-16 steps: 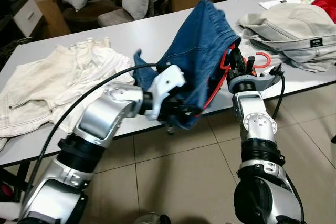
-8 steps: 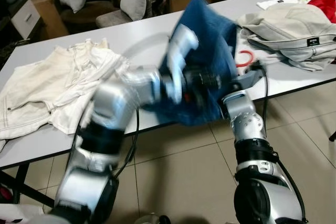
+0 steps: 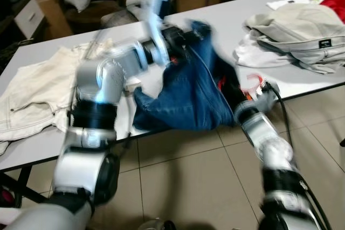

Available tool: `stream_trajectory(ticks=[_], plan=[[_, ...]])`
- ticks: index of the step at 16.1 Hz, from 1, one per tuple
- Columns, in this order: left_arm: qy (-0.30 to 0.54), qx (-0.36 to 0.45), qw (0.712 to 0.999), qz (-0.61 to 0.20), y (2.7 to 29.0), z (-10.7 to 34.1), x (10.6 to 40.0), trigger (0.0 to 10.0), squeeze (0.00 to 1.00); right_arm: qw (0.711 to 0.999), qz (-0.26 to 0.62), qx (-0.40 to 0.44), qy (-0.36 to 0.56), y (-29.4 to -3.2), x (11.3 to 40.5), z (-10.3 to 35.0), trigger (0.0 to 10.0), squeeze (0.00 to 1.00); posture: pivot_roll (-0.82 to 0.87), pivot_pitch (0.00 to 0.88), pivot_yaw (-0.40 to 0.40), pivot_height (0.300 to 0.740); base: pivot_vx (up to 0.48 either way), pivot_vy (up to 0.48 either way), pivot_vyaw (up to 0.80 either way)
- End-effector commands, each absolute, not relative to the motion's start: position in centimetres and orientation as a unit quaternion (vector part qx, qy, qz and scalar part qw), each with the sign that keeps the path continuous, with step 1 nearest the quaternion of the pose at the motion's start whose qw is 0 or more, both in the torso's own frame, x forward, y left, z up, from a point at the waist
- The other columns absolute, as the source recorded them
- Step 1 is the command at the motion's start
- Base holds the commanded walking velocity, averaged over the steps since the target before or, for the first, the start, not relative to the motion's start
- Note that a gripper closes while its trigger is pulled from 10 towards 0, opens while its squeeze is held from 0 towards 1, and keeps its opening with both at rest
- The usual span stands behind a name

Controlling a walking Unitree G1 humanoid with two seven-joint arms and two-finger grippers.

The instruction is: Hang hanger

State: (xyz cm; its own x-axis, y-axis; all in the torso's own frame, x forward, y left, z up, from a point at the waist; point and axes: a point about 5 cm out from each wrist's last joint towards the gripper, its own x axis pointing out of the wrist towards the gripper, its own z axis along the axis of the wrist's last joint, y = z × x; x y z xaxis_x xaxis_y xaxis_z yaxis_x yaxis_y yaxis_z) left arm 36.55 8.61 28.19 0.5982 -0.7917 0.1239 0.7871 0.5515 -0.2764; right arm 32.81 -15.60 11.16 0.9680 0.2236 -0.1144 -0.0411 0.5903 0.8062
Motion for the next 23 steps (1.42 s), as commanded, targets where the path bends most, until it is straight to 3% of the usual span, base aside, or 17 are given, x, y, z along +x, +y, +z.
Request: stream_trajectory(ticks=[1,2,4,7,10,13,14,15,16,17,21,23], plan=[[-0.006,-0.119,0.926,-0.358,11.1,28.1,38.4,0.0,0.00,0.873,0.143,0.454,0.110,-14.3,31.6,13.1,10.0,0.00,-0.14,0.000,0.166,0.740,0.000,0.000,0.00],[-0.006,-0.119,0.926,-0.358,11.1,28.1,38.4,0.0,0.00,0.873,0.143,0.454,0.110,-14.3,31.6,13.1,10.0,0.00,-0.14,0.000,0.166,0.740,0.000,0.000,0.00],[0.042,-0.032,0.962,-0.270,13.4,24.8,39.7,0.0,0.00,0.861,0.191,0.462,0.091,-14.5,29.8,15.7,10.0,0.00,-0.16,0.000,0.164,0.740,0.000,0.000,0.00],[0.113,0.054,0.969,-0.211,15.9,20.5,39.6,0.0,0.00,0.864,0.205,0.455,0.068,-15.4,28.4,18.2,10.0,0.00,-0.18,0.000,0.169,0.740,0.000,0.000,0.00],[0.198,0.091,0.951,-0.221,18.1,14.8,37.7,0.0,0.00,0.853,0.222,0.470,0.051,-15.6,27.4,20.3,10.0,0.00,-0.17,0.000,0.156,0.740,0.000,0.000,0.00],[0.232,0.102,0.924,-0.285,16.5,10.7,35.9,0.0,0.00,0.852,0.226,0.466,0.074,-15.0,27.4,20.4,10.0,0.00,-0.17,0.000,0.140,0.740,0.000,0.000,0.00],[0.231,0.094,0.922,-0.295,16.1,10.4,35.7,2.1,0.00,0.854,0.223,0.464,0.072,-15.0,27.5,20.5,10.0,0.00,-0.17,0.000,0.138,0.740,0.000,0.000,0.00],[0.217,0.058,0.921,-0.317,15.2,10.3,35.3,10.0,0.00,0.864,0.218,0.448,0.065,-15.1,27.7,20.8,10.0,0.00,-0.17,0.000,0.130,0.740,0.000,0.000,0.00],[0.195,0.024,0.919,-0.341,14.6,10.6,34.9,10.0,0.38,0.875,0.213,0.432,0.060,-15.2,27.9,21.2,10.0,0.00,-0.17,0.000,0.125,0.740,0.000,0.000,0.00],[0.187,0.021,0.914,-0.358,14.8,10.6,34.6,10.0,1.00,0.873,0.211,0.437,0.053,-15.2,28.1,21.8,10.0,0.00,-0.16,0.000,0.119,0.740,0.000,0.000,0.00],[0.200,0.006,0.898,-0.392,16.8,9.8,33.0,10.0,1.00,0.874,0.203,0.440,0.036,-15.5,28.5,22.7,10.0,0.00,-0.16,0.000,0.107,0.740,0.000,0.000,0.00],[0.201,-0.053,0.881,-0.426,18.0,10.3,31.7,10.0,1.00,0.879,0.197,0.432,0.037,-16.0,28.6,22.8,10.0,0.00,-0.16,0.000,0.096,0.740,0.000,0.000,0.00]])
